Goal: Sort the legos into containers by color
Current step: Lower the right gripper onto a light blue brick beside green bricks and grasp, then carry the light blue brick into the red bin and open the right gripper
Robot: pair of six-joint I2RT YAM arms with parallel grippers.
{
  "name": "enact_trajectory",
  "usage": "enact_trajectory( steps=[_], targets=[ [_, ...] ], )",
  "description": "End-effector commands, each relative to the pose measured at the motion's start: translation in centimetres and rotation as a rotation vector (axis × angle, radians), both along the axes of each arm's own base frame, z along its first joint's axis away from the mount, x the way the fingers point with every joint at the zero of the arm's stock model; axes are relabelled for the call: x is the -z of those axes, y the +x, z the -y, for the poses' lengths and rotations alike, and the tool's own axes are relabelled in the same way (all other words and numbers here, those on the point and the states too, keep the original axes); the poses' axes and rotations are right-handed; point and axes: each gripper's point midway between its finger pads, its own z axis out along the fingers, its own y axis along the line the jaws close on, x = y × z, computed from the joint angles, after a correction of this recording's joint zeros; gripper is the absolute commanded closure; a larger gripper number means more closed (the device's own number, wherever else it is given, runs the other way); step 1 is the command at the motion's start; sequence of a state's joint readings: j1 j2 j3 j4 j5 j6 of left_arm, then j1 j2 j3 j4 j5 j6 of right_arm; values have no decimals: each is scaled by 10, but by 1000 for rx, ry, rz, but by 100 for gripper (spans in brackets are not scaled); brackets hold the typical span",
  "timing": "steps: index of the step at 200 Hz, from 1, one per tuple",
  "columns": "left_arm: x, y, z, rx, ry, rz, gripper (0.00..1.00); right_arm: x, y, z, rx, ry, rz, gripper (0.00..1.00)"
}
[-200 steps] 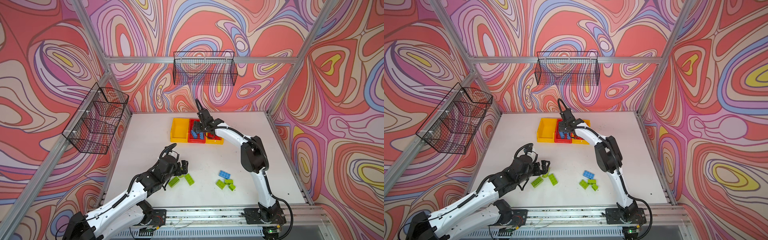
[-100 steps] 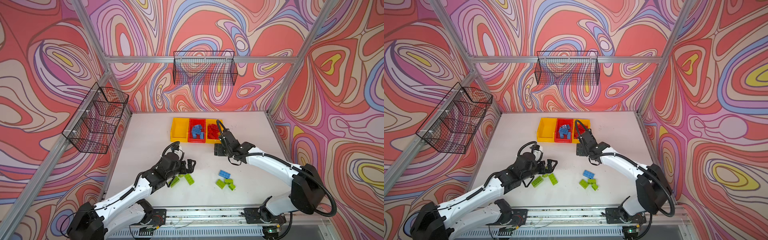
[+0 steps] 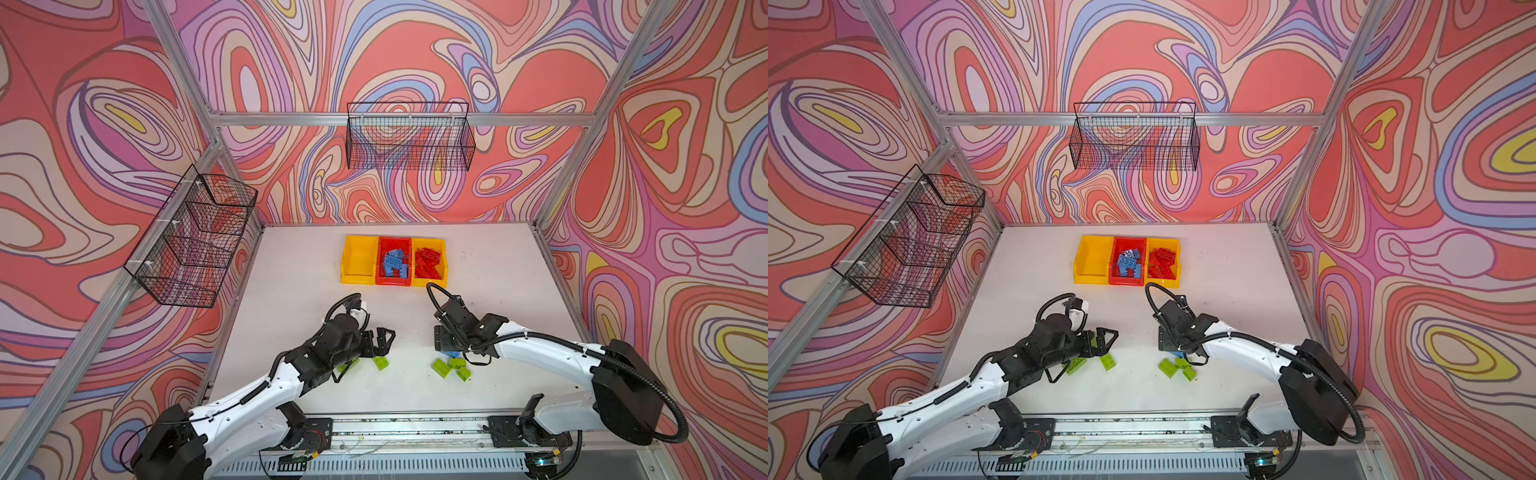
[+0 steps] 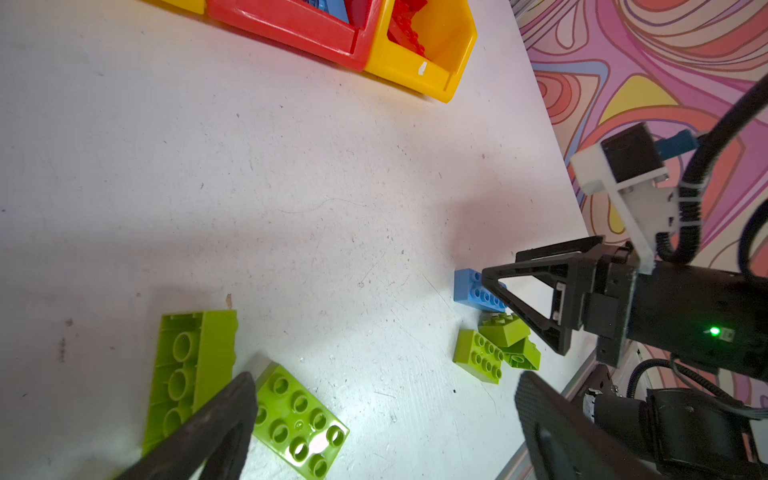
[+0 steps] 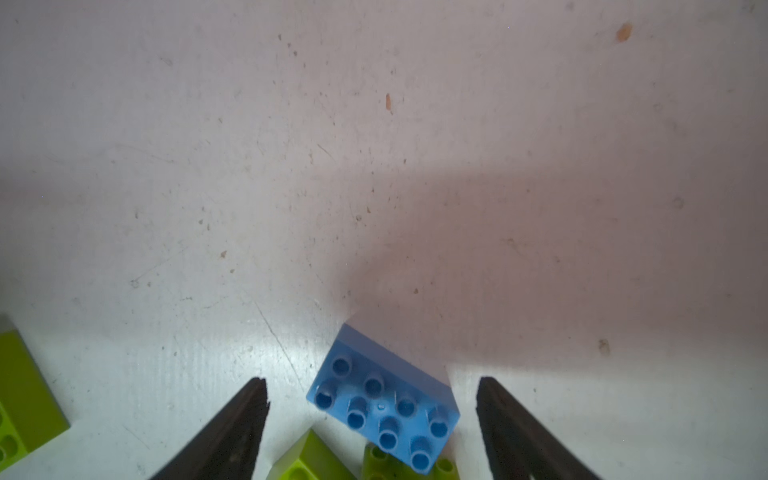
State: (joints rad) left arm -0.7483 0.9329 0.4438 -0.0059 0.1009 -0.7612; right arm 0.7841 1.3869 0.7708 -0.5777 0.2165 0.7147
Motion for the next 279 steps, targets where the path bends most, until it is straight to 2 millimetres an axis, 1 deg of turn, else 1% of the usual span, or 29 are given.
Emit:
enact_trajectory(
  steps=[1, 45, 106, 115, 127, 142, 159, 180, 192, 206, 225, 242, 257, 268, 271, 279],
  targets=[
    [3, -3, -9, -30, 9, 3, 0, 12, -6, -1, 17, -2, -26, 17],
    [4, -4, -12, -33, 18, 7, 0, 20, -9, -9, -19, 14, -45, 17],
    [6, -5, -14, -39, 24, 4, 0, 33, -8, -14, -75, -31, -77, 19],
    [7, -5, -15, -42, 25, 4, 0, 35, -8, -14, -80, -35, -84, 21],
    [7, -5, -16, -46, 26, 7, 0, 37, -9, -15, -87, -40, -93, 27],
    [7, -5, -17, -50, 27, 9, 0, 39, -10, -15, -93, -44, -100, 40],
    [8, -4, -18, -55, 34, 10, 0, 39, -9, -13, -92, -57, -95, 52],
    [7, -3, -17, -53, 38, 9, 0, 39, -4, -15, -95, -60, -82, 63],
    [7, -3, -16, -52, 43, 8, 0, 38, -1, -17, -99, -63, -73, 67],
    [7, -2, -19, -60, 59, 7, 0, 32, 7, -20, -99, -70, -47, 70],
    [8, -1, -26, -88, 93, 6, 0, 14, 24, -31, -112, -65, 9, 72],
    [10, 1, -39, -138, 142, -3, 0, -10, 47, -48, -130, -55, 85, 72],
    [12, 1, -48, -169, 187, -11, 0, -31, 73, -66, -153, -51, 152, 73],
    [11, 3, -51, -185, 200, -4, 0, -41, 91, -76, -164, -64, 185, 73],
    [16, 0, -55, -187, 222, -19, 0, -45, 98, -79, -166, -62, 198, 73],
    [17, 0, -58, -194, 239, -23, 0, -52, 112, -87, -171, -61, 221, 73]
  ],
)
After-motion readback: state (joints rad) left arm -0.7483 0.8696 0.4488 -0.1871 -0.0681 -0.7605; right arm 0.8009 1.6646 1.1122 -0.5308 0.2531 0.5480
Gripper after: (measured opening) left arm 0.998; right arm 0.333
